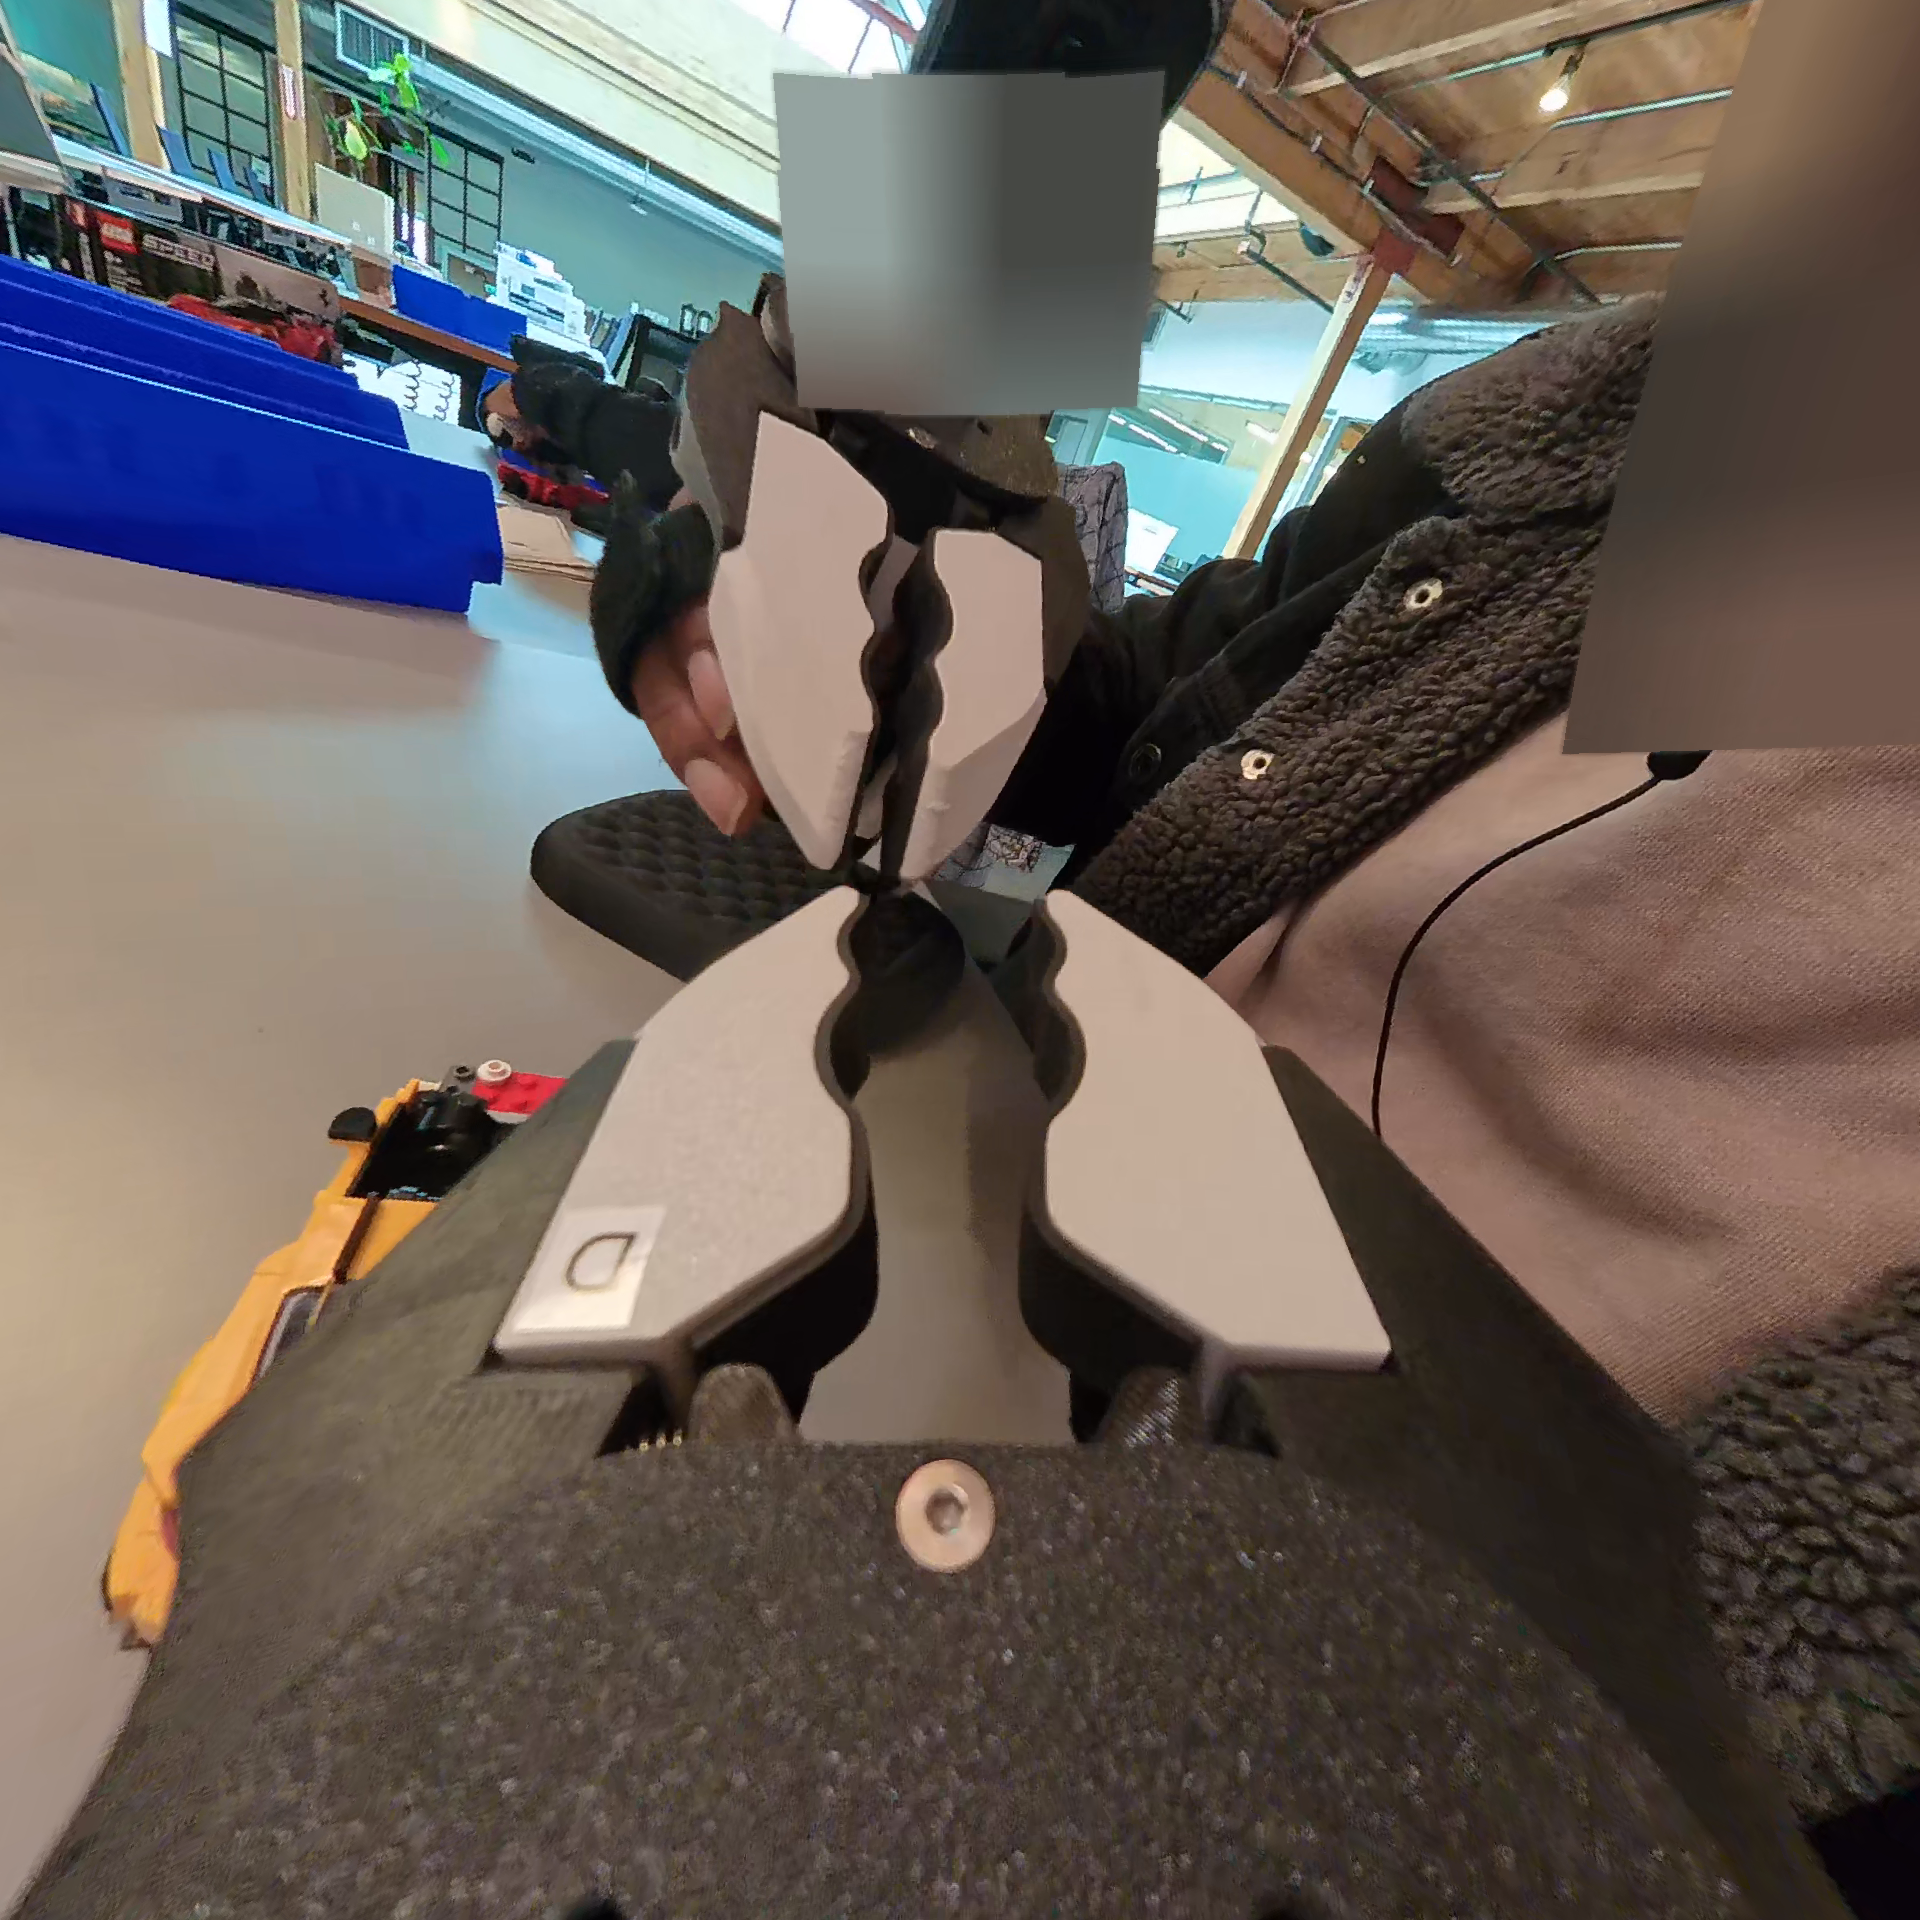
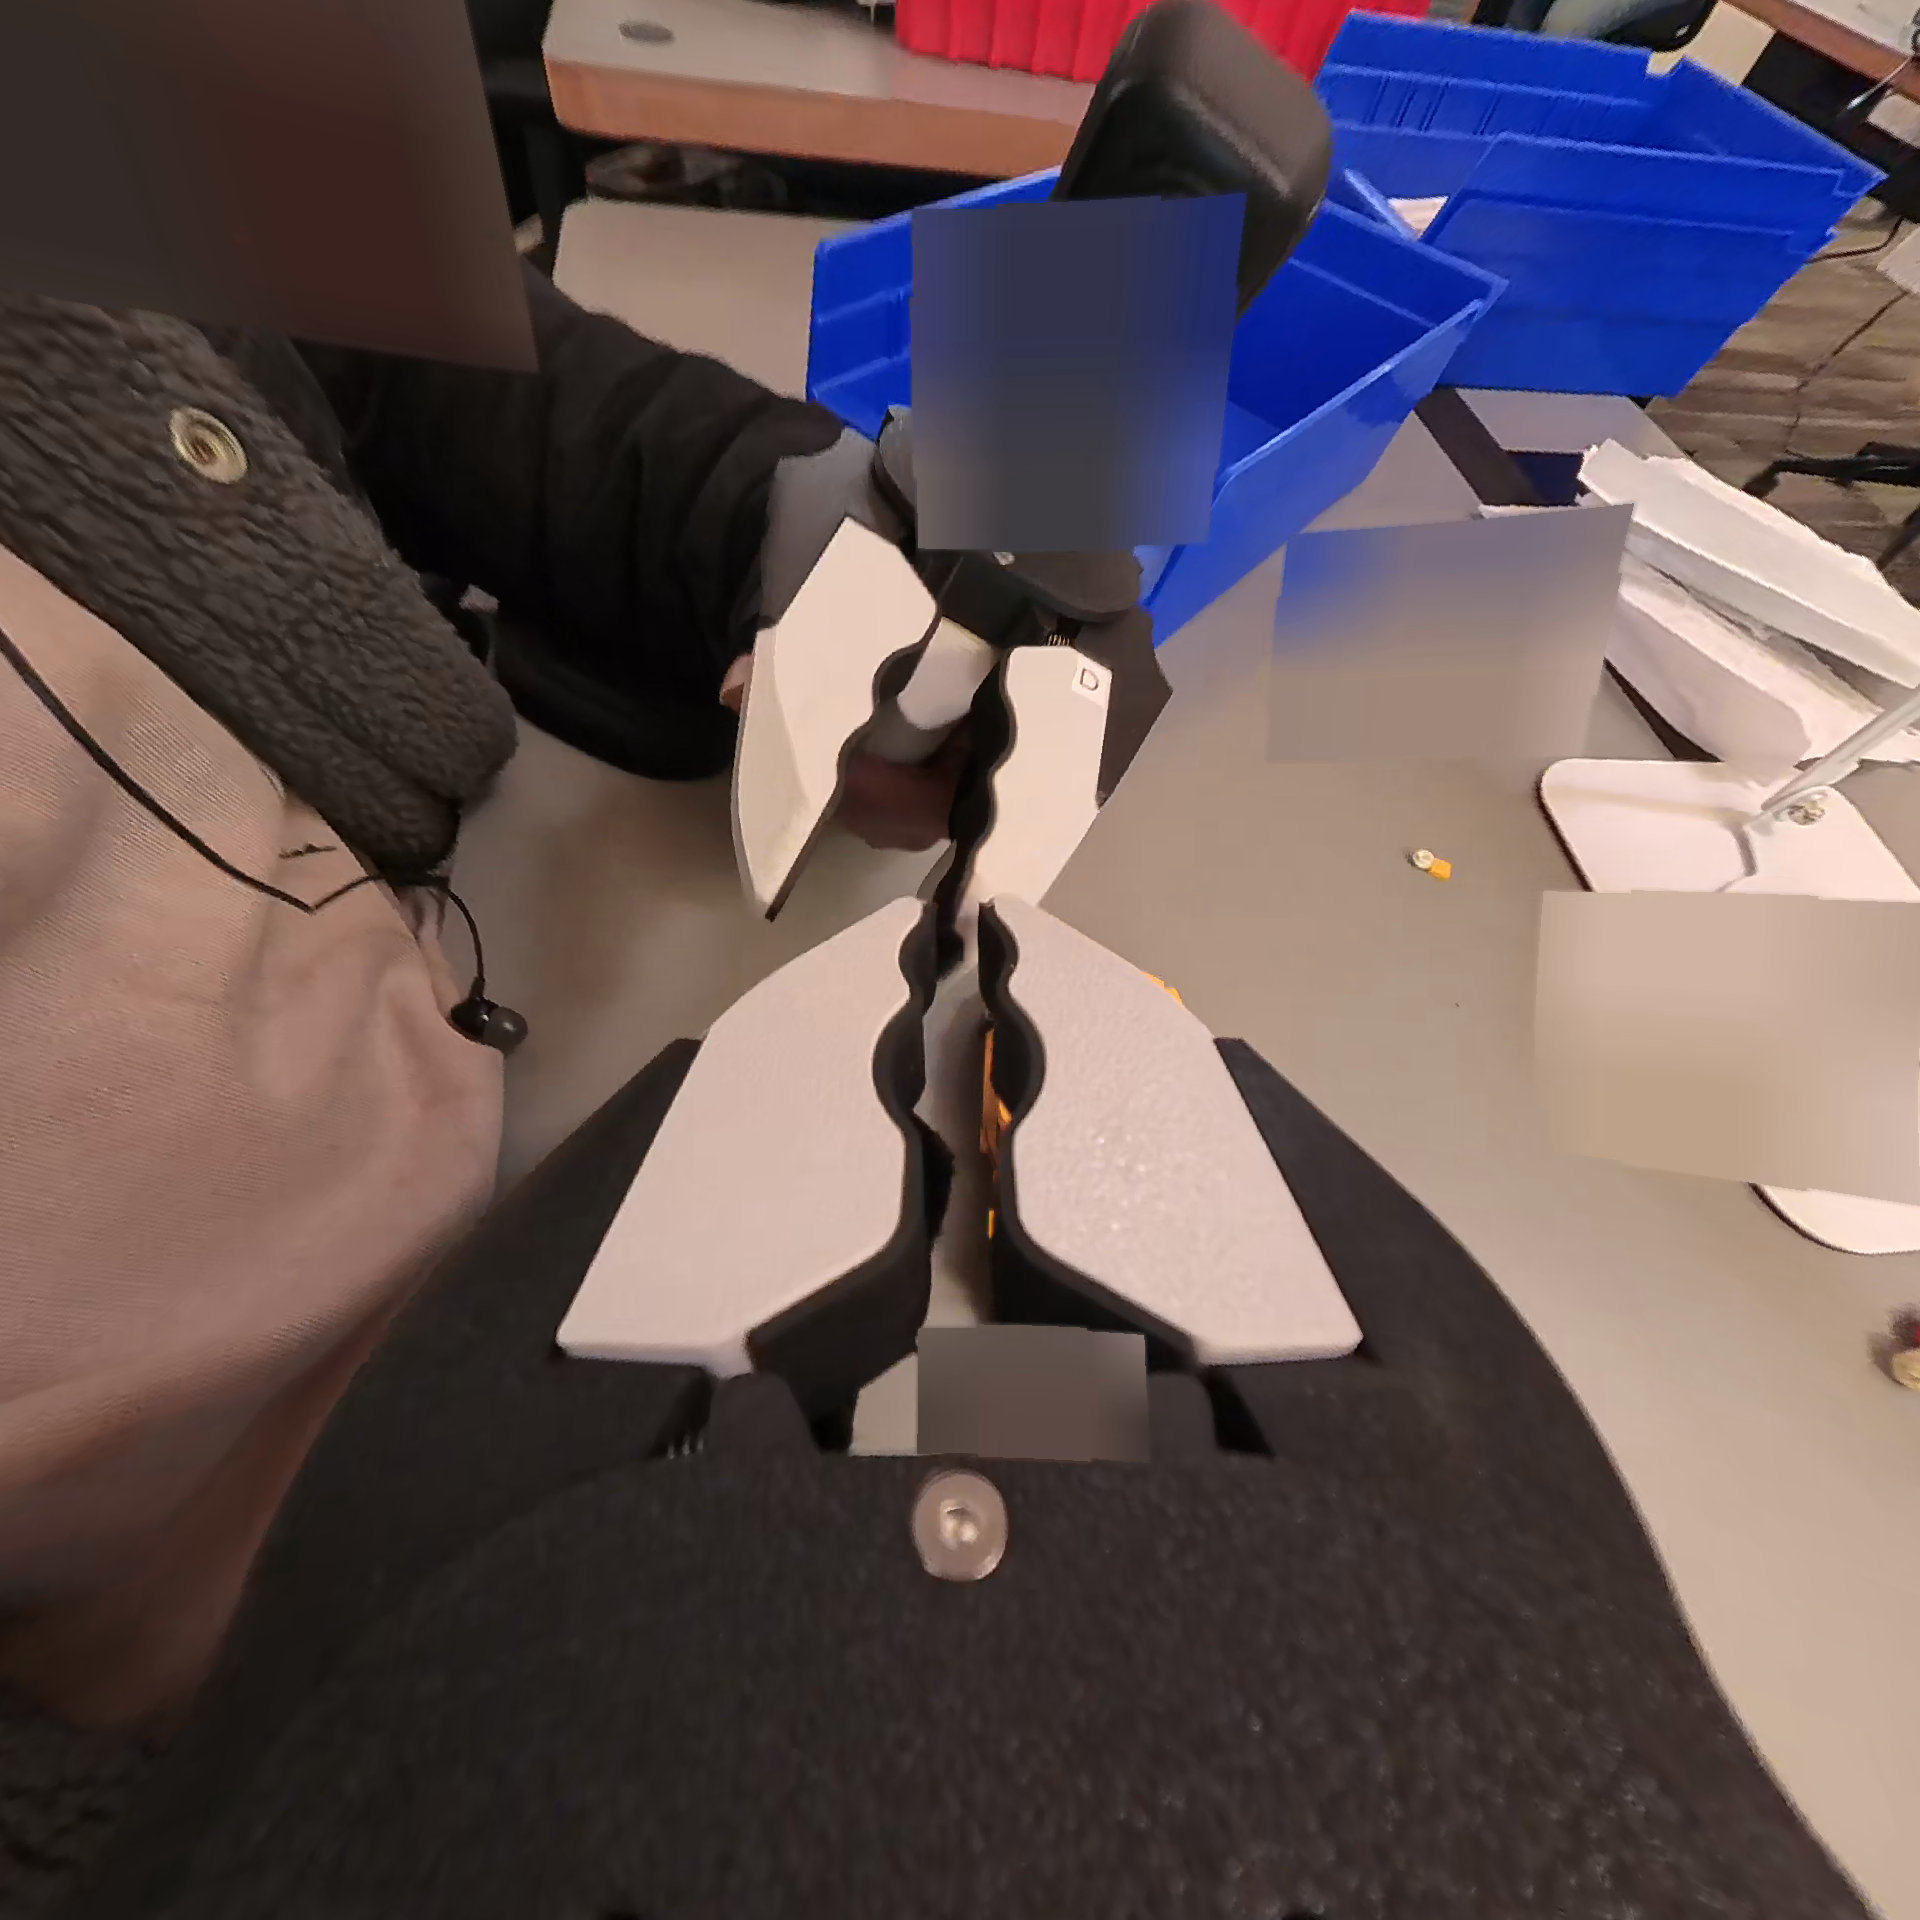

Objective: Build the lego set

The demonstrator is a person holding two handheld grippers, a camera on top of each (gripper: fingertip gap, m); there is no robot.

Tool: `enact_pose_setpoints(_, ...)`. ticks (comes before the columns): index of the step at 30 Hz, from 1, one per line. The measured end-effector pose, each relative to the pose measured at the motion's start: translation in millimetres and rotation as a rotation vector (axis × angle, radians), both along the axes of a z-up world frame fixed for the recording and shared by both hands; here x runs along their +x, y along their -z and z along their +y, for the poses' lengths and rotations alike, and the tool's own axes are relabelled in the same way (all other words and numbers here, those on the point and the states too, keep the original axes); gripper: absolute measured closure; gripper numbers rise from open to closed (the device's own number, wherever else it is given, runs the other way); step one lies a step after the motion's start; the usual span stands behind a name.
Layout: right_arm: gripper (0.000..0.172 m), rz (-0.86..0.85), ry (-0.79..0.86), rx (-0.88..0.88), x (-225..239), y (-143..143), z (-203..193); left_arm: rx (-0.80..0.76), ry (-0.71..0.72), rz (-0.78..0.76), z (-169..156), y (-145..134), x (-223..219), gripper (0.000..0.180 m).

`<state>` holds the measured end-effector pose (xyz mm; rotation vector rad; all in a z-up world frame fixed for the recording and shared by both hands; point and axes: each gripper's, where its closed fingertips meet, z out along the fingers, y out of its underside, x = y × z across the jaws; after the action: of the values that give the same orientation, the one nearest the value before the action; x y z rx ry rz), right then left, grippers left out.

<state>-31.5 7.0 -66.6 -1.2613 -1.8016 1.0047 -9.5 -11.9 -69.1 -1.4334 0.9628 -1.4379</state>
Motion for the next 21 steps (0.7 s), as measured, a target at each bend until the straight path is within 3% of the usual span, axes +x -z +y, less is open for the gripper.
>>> enact_pose_setpoints(15,0.165,0.036,0.009,-0.12,7,-10,6,0.022,-0.01,-0.025,0,-6,-4,0.152)
enact_pose_setpoints(21,0.165,-0.15,0.082,-0.052,33,36,15,0.076,-0.112,0.115,16,10,-14,0.157)
